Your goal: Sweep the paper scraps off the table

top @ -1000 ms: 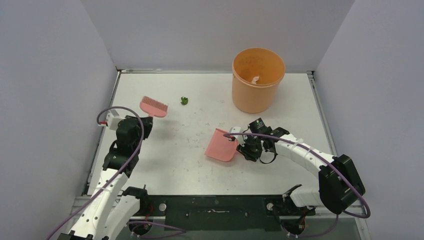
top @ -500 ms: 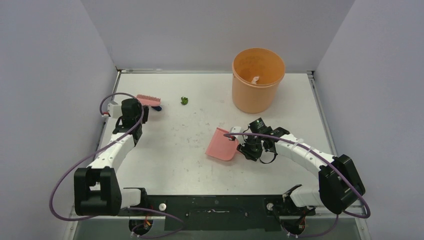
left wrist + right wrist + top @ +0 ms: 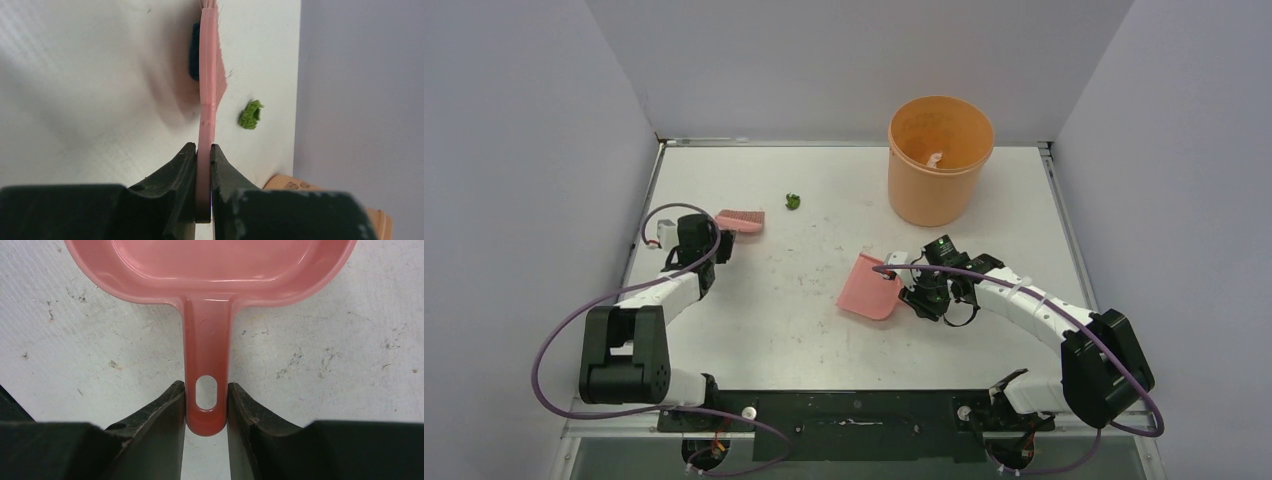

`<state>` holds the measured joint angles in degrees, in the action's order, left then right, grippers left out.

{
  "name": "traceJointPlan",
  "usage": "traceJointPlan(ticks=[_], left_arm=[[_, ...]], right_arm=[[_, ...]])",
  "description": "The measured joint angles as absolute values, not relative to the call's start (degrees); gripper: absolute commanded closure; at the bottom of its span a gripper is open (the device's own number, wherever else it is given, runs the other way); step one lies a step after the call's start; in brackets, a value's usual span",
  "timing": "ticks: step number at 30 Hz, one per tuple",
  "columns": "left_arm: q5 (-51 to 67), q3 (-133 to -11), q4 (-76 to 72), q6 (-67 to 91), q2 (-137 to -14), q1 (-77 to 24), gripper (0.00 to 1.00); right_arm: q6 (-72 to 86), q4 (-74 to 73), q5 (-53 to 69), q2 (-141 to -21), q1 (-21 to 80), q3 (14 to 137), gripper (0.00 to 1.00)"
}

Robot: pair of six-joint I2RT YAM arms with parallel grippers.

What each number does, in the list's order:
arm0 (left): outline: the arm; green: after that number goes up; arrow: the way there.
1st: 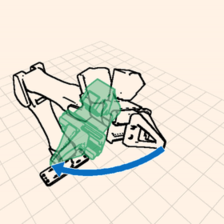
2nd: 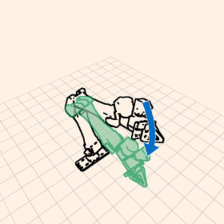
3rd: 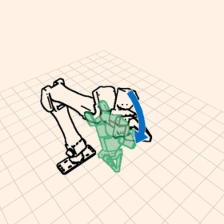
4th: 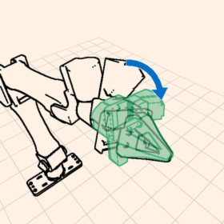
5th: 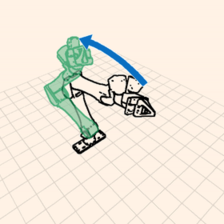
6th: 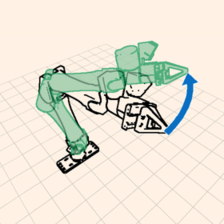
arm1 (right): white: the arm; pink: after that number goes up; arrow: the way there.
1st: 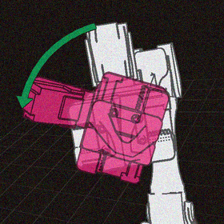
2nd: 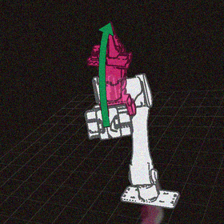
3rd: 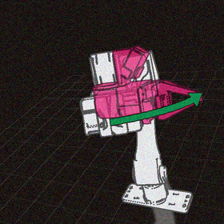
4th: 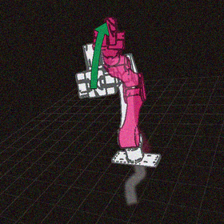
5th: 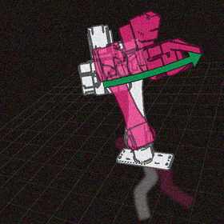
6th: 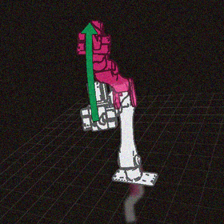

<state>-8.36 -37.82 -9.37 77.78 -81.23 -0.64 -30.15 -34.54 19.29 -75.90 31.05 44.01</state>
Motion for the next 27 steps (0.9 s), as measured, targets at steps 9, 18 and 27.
traceJointPlan(ticks=[9, 18, 27], left_arm=[[-2.6, -21.4, -12.2, 80.6, -66.0, -2.6, 1.0], [-4.4, -6.1, -3.7, 89.7, -38.6, -29.5, 1.0], [-19.5, -30.7, 11.0, 70.8, -41.2, -30.2, 1.0]], right_arm=[[-30.2, -34.6, 19.3, -75.9, 31.0, 44.0, 0.95], [-30.2, -34.6, 18.5, -76.5, 31.4, 44.0, 0.95], [-30.3, -34.6, 18.0, -76.8, 31.6, 44.0, 0.95]])
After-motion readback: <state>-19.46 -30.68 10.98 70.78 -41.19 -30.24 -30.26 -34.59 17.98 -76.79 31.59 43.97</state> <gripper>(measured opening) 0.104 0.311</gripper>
